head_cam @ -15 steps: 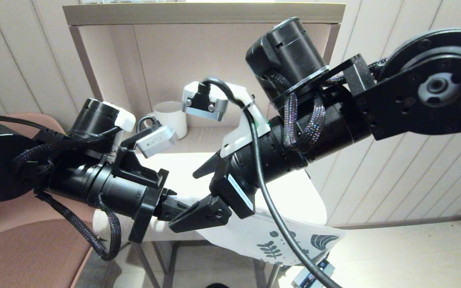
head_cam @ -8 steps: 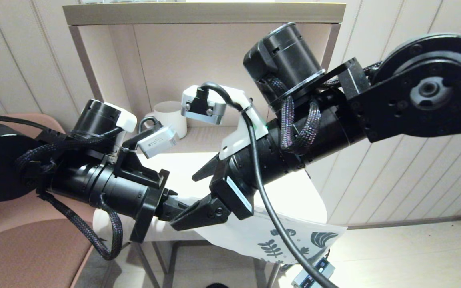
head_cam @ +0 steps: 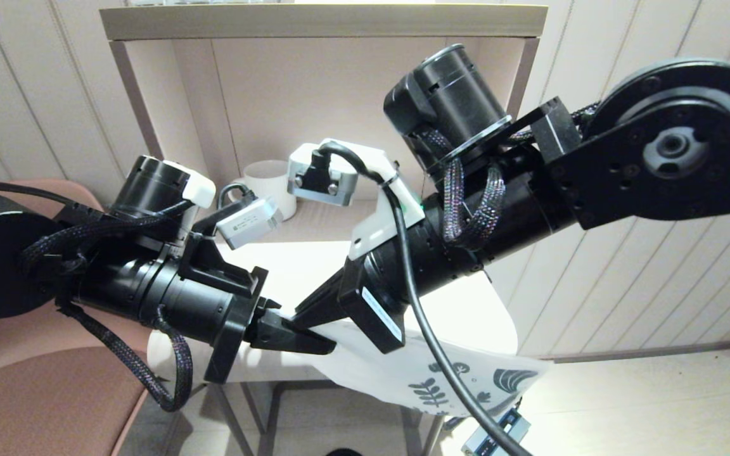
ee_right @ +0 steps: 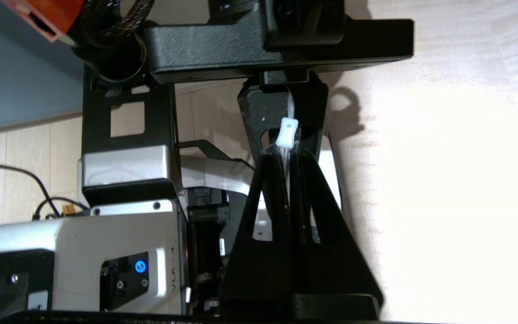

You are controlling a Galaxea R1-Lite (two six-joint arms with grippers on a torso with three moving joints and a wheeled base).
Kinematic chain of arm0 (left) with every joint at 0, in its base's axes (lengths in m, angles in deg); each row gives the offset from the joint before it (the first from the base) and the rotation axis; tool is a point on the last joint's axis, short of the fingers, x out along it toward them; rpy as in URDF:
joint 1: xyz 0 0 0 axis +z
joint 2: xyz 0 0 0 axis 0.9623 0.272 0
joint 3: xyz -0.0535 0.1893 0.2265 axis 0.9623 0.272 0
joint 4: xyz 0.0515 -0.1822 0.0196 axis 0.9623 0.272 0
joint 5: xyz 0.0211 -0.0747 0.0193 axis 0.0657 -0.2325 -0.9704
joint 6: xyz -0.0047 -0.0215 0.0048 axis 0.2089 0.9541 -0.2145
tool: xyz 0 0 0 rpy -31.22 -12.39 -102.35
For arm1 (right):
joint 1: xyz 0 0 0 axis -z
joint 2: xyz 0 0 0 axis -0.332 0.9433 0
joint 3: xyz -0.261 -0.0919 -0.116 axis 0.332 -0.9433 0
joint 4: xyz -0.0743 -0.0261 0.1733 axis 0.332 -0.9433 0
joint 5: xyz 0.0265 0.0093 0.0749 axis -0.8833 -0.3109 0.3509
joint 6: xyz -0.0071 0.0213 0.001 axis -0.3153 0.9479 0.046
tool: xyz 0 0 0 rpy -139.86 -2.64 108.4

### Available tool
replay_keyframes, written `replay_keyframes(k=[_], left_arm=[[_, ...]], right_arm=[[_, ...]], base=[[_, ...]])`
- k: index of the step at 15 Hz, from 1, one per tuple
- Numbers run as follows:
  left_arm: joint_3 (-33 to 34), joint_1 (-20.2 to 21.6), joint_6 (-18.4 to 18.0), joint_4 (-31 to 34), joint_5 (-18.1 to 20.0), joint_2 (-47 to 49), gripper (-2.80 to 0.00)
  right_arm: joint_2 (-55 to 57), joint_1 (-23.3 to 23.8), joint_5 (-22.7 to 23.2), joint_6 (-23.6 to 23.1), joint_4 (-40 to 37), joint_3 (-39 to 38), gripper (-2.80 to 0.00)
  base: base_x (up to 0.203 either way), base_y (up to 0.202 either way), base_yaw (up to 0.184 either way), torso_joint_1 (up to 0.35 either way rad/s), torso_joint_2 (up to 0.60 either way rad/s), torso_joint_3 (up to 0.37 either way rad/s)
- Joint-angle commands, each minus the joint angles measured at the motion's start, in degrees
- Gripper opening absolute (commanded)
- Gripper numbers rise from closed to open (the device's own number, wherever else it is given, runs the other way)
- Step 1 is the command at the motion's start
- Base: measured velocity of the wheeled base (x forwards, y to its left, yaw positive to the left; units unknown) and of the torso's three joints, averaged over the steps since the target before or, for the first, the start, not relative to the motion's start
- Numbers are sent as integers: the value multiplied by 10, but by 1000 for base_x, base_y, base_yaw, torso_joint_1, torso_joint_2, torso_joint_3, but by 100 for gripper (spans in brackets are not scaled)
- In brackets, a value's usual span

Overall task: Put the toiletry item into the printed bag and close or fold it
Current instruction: Close the strorage bag and place it on the desk

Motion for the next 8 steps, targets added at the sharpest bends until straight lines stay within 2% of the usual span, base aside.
replay_keyframes(k=[1, 8], left_arm=[[0, 0, -1, 0, 4, -2, -280], [-1, 0, -1, 0, 4, 1, -280]], right_arm=[[4, -1, 2, -7, -2, 2, -280], [8, -1, 0, -8, -1, 9, -280]], base=[[0, 0, 0, 0, 0, 0], [0, 0, 0, 0, 0, 0]])
